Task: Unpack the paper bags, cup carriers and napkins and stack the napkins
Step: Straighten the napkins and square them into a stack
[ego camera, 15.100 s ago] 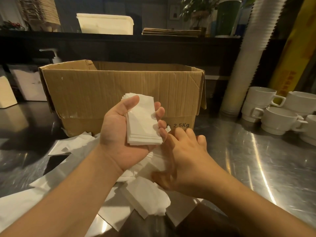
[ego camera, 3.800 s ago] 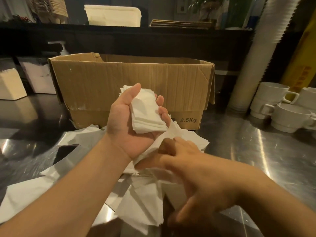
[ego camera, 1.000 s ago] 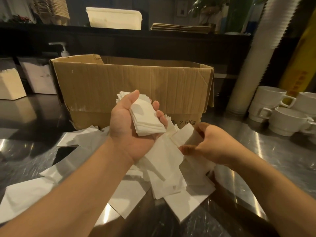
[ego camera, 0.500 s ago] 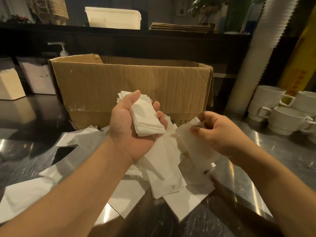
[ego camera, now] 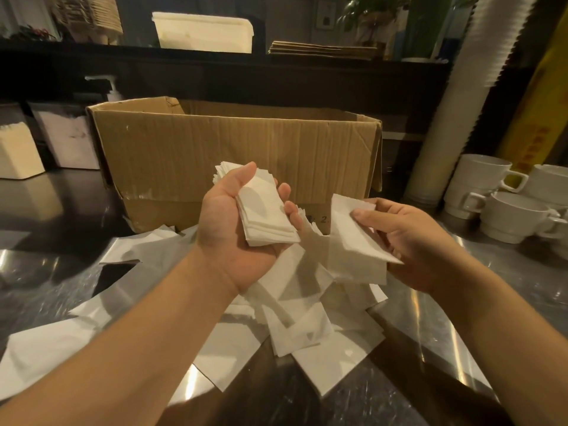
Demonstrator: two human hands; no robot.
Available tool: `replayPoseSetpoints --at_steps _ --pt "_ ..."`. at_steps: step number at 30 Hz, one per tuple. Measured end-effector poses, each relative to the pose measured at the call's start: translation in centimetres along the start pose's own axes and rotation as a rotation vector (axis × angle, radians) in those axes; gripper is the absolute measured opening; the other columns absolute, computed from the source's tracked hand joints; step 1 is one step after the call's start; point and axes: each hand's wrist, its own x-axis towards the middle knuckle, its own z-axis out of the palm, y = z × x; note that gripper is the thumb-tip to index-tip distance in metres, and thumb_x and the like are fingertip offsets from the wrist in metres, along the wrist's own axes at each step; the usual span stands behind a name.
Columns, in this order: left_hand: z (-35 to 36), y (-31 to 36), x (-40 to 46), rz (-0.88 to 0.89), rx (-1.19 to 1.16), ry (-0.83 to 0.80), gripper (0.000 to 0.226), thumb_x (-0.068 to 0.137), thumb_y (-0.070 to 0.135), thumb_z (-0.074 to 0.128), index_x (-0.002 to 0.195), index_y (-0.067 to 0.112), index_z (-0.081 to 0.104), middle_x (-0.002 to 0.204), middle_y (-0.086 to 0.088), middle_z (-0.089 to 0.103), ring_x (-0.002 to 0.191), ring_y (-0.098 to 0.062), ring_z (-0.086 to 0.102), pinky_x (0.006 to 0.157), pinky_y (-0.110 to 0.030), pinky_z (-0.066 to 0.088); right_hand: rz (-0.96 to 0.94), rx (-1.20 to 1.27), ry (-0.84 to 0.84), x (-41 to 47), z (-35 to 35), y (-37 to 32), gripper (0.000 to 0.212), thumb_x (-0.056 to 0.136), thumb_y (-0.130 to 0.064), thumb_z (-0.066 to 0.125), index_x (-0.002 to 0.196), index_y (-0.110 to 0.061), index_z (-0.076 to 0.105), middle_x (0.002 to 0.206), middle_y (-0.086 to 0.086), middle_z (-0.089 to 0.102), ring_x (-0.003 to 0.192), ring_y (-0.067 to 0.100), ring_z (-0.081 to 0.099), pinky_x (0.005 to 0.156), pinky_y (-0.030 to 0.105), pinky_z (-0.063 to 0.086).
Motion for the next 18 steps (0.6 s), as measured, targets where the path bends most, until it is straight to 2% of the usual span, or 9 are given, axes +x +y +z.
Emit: replayPoseSetpoints --at_steps 2,5,7,9,11,12,14,16,18 --pt "0.0 -0.1 -0.1 0.0 0.0 0.005 0.033 0.094 0.035 0.061 0.116 0.01 0.059 0.092 -0.011 0.062 0.072 -0.022 0.056 0.073 -0.034 0.05 -0.051 -0.152 0.074 0.5 0.1 0.7 0.019 0.094 -0.015 0.068 0.113 -0.015 0.067 0.103 0.008 0.077 0.085 0.019 0.075 0.063 0.027 0.057" --pt "0.0 -0.1 0.0 -0.002 -0.002 0.012 0.034 0.094 0.036 0.062 0.116 0.011 0.06 0.093 -0.011 0.062 0.073 -0.022 0.056 0.075 -0.034 0.05 -0.198 -0.729 0.147 1.2 0.2 2.1 0.033 0.094 -0.011 0.069 0.12 -0.026 0.056 0.116 -0.004 0.064 0.105 0.016 0.064 0.08 0.024 0.052" --pt "-0.1 -0.1 0.1 0.001 0.003 0.009 0.034 0.094 0.036 0.062 0.117 0.011 0.06 0.095 -0.011 0.062 0.073 -0.022 0.056 0.075 -0.034 0.05 -0.217 -0.798 0.122 1.3 0.2 2.0 0.033 0.093 -0.01 0.071 0.115 -0.029 0.055 0.119 -0.005 0.062 0.109 0.017 0.062 0.088 0.027 0.052" --pt "-0.1 -0.1 0.1 -0.001 0.007 0.004 0.034 0.094 0.036 0.061 0.116 0.01 0.06 0.095 -0.011 0.061 0.073 -0.022 0.055 0.075 -0.034 0.05 -0.211 -0.857 0.03 1.0 -0.1 1.4 0.023 0.093 -0.009 0.069 0.102 -0.029 0.061 0.112 -0.007 0.066 0.105 0.014 0.063 0.088 0.026 0.054" --pt "-0.1 -0.1 0.2 -0.002 0.003 0.007 0.034 0.094 0.035 0.062 0.115 0.01 0.06 0.096 -0.011 0.061 0.073 -0.022 0.055 0.073 -0.034 0.05 -0.178 -0.969 -0.139 0.6 -0.7 0.8 0.019 0.093 -0.02 0.071 0.103 -0.034 0.063 0.111 -0.012 0.064 0.104 0.01 0.062 0.087 0.025 0.056" --pt "-0.1 -0.1 0.2 -0.003 0.001 0.008 0.033 0.093 0.035 0.062 0.114 0.009 0.06 0.096 -0.011 0.061 0.072 -0.022 0.055 0.073 -0.034 0.05 -0.142 -1.016 -0.242 0.1 -0.8 0.4 0.024 0.09 -0.028 0.075 0.108 -0.035 0.062 0.114 -0.014 0.06 0.104 0.01 0.061 0.088 0.025 0.057" --pt "-0.2 0.0 0.2 -0.007 0.0 0.0 0.032 0.094 0.035 0.062 0.113 0.009 0.06 0.096 -0.011 0.061 0.071 -0.023 0.055 0.072 -0.034 0.05 -0.021 -1.06 -0.39 -0.5 -0.8 0.1 0.052 0.079 -0.039 0.084 0.122 -0.037 0.055 0.117 -0.018 0.053 0.105 0.011 0.061 0.09 0.027 0.059" --pt "-0.2 0.0 0.3 -0.009 -0.001 -0.003 0.032 0.094 0.035 0.062 0.114 0.009 0.059 0.096 -0.011 0.061 0.071 -0.023 0.055 0.072 -0.035 0.049 0.032 -1.106 -0.431 -0.9 -0.6 0.1 0.069 0.074 -0.039 0.088 0.129 -0.037 0.048 0.117 -0.021 0.047 0.104 0.011 0.059 0.089 0.027 0.06" --pt "-0.3 0.0 0.4 -0.007 0.002 -0.003 0.033 0.094 0.035 0.061 0.114 0.009 0.059 0.096 -0.011 0.061 0.071 -0.023 0.055 0.072 -0.035 0.049 0.011 -1.144 -0.417 -1.0 -0.3 0.3 0.068 0.075 -0.037 0.088 0.129 -0.036 0.045 0.116 -0.021 0.043 0.103 0.01 0.057 0.089 0.025 0.06"
